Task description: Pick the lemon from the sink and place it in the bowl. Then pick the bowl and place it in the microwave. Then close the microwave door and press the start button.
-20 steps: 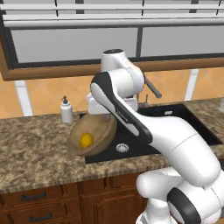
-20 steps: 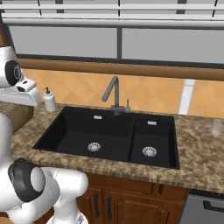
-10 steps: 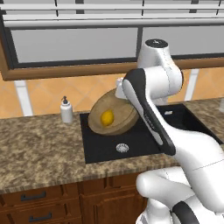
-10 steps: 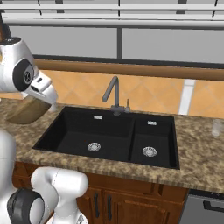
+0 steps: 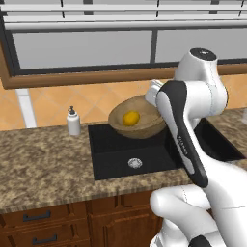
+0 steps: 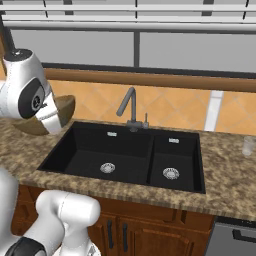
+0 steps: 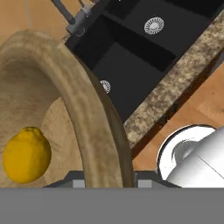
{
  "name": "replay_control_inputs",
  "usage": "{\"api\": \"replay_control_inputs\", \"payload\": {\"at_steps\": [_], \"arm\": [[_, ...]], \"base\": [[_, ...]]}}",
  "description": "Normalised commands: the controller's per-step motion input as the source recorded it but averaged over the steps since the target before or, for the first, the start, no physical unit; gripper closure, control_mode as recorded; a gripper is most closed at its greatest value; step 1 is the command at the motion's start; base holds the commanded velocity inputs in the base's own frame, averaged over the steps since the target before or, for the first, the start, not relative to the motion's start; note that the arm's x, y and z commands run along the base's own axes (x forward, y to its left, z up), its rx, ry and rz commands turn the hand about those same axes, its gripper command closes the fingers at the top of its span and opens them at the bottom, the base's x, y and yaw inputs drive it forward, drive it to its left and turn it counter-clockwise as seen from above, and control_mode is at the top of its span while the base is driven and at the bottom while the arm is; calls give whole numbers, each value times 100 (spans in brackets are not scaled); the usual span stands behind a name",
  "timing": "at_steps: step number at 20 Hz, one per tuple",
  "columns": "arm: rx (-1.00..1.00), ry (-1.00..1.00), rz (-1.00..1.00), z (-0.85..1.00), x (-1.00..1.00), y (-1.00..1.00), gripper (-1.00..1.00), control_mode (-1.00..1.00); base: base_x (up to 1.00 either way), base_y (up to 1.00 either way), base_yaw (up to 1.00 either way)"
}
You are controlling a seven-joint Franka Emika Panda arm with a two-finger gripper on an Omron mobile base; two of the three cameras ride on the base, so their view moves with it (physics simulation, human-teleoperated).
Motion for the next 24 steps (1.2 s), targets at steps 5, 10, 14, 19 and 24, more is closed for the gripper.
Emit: {"api": "replay_control_inputs", "payload": {"at_steps": [5, 10, 14, 19, 24], "arm": [[26, 0, -34, 18, -39, -18, 100, -100], [8, -1, -29, 1, -24, 3, 100, -100], [2, 0, -12, 0, -9, -2, 100, -100], [0, 1, 0, 0, 0, 0, 100, -100], [0, -3, -2, 0, -20, 0, 100, 100]], "base": [[0, 0, 0], [0, 0, 0], [0, 0, 0], [0, 0, 0], [-59, 0, -8]]}}
